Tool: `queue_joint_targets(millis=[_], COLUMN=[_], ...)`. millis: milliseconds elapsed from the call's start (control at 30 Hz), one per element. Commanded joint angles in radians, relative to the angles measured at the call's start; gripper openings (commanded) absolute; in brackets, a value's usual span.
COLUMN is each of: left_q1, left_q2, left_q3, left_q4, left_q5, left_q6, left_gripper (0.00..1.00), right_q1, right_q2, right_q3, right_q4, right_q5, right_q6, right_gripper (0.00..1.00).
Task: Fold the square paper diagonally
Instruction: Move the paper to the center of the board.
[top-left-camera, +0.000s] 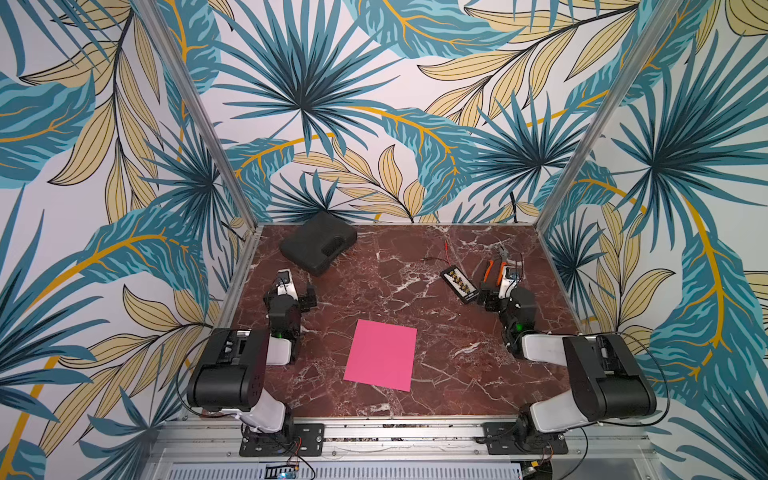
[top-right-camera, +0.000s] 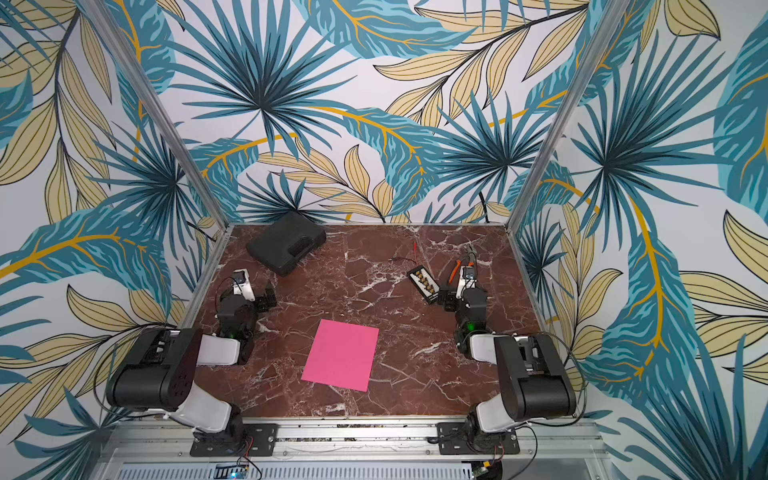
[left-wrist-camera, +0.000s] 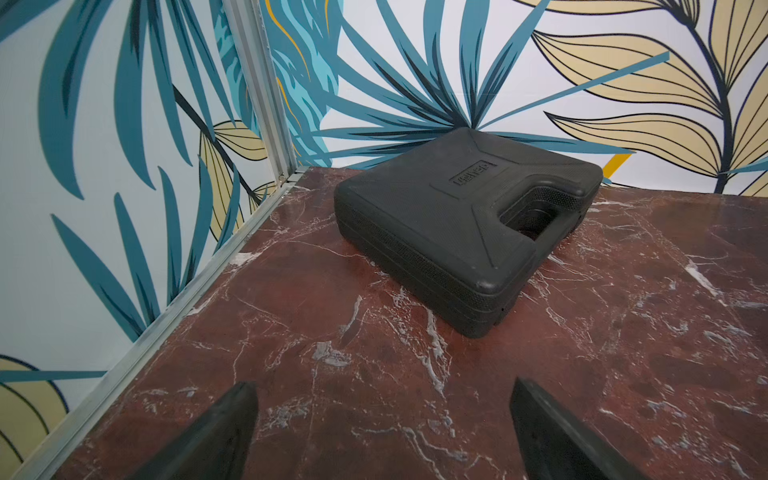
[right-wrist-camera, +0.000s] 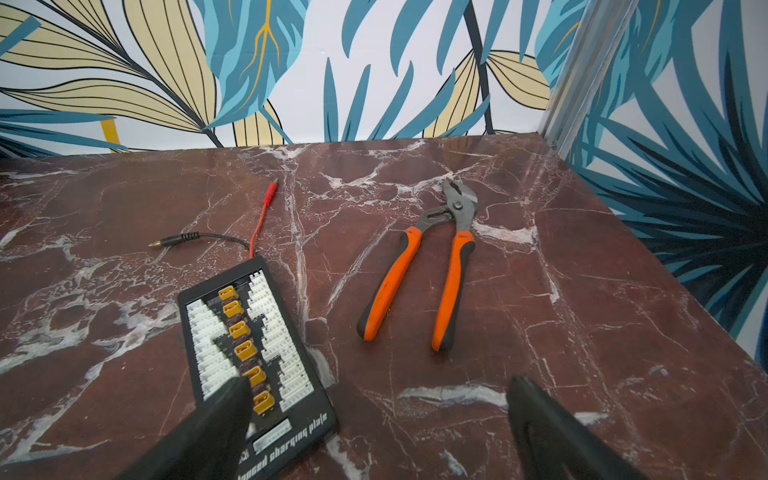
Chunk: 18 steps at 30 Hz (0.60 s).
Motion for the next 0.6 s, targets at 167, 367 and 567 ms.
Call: queue_joint_targets(millis=[167, 367, 567], left_q1=[-0.002, -0.002, -0.053], left_q2=[0.003, 0.003, -0.198], left_q3=[0.01, 0.005, -0.093], left_q4=[0.007, 0.014, 0.036], left_q5=[0.002, 0.013, -0.062], left_q6=[0.01, 0.011, 0.053], left_gripper=[1.0, 1.0, 1.0], right_q1=[-0.001, -0.002, 0.015], right_q2=[-0.007, -0.06, -0.261], right_q3=[-0.004, 0.127, 0.272], right_q4=[-0.011, -0.274, -0.692], right_q5=[-0.008, -0.061, -0.191], right_q6=[0.011, -0.009, 0.048], right_gripper=[1.0, 1.0, 1.0])
